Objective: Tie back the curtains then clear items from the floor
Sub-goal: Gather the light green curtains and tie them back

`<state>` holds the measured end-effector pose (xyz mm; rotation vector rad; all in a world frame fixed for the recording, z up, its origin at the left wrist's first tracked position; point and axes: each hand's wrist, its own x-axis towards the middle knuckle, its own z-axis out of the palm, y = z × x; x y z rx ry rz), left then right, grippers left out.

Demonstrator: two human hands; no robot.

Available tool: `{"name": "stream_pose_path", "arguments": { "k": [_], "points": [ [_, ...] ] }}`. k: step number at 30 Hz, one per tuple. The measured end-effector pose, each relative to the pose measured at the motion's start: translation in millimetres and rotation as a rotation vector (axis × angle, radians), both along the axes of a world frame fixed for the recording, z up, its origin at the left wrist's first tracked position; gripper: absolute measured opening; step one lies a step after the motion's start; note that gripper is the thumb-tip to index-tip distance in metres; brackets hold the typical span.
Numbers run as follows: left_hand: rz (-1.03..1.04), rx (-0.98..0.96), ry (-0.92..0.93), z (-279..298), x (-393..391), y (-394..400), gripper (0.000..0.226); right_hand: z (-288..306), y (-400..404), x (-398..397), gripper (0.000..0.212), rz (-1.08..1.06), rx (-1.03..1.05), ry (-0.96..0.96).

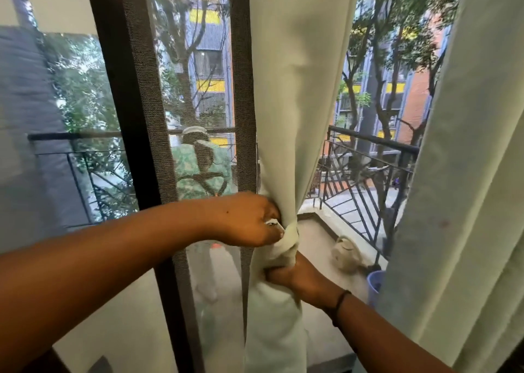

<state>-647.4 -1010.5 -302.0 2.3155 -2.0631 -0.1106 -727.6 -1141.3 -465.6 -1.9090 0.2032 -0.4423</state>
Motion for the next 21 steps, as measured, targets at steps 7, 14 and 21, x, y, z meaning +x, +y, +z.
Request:
{"name": "stream_pose_path", "arguments": {
  "k": [7, 14, 21],
  "points": [
    [-0.445, -0.342, -0.742, 19.9, -19.2, 0.0, 0.020, -34.4, -4.5, -15.7, 0.080, -0.029, 0.174, -0.098],
    [-0.272, -0.377, -0.723, 10.4, -37.9, -20.5, 0.032, -47.3, -15.8, -30.1, 0.045, -0.275, 0.271, -0.230],
    [-0.009, -0.315, -0.529, -10.1, -36.4, -28.5, 0.049, -59.7, -69.8, -34.4, 0.072, -0.504, -0.074, -0.353]
  ]
}}
